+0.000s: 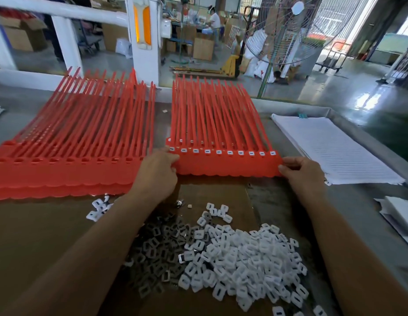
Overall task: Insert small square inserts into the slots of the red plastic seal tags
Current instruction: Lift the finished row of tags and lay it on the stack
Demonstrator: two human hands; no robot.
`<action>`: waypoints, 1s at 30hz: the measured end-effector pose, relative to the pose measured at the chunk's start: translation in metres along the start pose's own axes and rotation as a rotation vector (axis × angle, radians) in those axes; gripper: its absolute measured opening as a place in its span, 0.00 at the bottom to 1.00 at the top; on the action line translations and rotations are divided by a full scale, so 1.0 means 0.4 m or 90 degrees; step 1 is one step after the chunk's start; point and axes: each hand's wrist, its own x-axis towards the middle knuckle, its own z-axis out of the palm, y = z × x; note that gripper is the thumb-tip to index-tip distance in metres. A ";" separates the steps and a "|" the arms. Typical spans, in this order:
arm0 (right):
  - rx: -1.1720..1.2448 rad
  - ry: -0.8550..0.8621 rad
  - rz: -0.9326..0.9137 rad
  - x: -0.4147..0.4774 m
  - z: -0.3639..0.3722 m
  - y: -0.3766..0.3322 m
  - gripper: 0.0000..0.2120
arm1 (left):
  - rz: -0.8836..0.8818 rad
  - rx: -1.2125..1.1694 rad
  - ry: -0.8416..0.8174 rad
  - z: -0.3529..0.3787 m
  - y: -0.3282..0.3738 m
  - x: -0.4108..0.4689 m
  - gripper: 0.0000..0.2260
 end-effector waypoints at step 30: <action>-0.045 0.000 0.021 -0.025 -0.041 0.025 0.08 | -0.698 -1.209 0.057 -0.141 0.008 -0.092 0.20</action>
